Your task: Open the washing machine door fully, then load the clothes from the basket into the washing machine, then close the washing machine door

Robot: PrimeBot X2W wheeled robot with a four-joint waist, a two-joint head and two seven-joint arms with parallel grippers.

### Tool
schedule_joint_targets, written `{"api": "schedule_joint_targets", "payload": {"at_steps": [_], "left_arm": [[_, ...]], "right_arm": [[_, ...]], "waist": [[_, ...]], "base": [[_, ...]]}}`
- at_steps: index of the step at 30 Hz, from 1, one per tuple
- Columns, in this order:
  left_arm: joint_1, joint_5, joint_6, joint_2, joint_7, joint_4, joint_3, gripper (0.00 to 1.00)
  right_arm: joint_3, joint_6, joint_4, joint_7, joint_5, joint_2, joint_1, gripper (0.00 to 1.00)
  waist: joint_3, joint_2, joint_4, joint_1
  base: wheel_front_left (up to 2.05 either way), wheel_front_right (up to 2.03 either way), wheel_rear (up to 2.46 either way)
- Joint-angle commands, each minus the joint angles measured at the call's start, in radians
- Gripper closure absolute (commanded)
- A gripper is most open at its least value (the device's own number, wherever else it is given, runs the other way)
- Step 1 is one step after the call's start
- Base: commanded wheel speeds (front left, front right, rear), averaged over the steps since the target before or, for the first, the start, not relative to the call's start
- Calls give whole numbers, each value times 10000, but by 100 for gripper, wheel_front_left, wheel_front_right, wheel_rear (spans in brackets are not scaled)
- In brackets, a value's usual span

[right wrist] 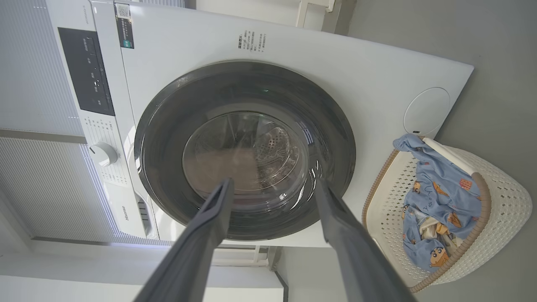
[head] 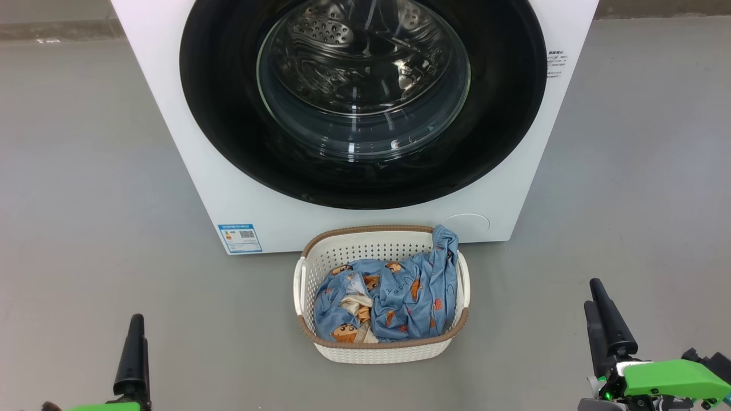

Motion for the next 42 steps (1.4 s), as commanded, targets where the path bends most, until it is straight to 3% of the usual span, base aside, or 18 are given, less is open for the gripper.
{"api": "schedule_joint_targets", "payload": {"at_steps": [1, 13, 30, 42], "left_arm": [[-423, 336, -39, 190, -133, -367, 60, 0], [-447, 2348, -50, 431, -537, -646, -283, 0], [-464, 5608, -67, 643, -1107, -645, -606, 0], [-530, 7137, -79, 660, -1510, -486, -746, 0]], "right_arm": [[276, 61, -374, -130, -203, -203, -569, 0], [1054, 79, -521, -547, -1932, -595, -782, 0], [1699, 105, -314, -1117, -5459, -841, -1037, 0], [2031, 123, -338, -1520, -7125, -932, -1157, 0]], "waist": [[2, 0, 0, -1], [-4, 0, 33, -1], [-43, 0, 67, -1], [-48, 0, 113, -1]], "base": [[0, 0, 0], [0, 0, 0], [0, 0, 0], [0, 0, 0]]}}
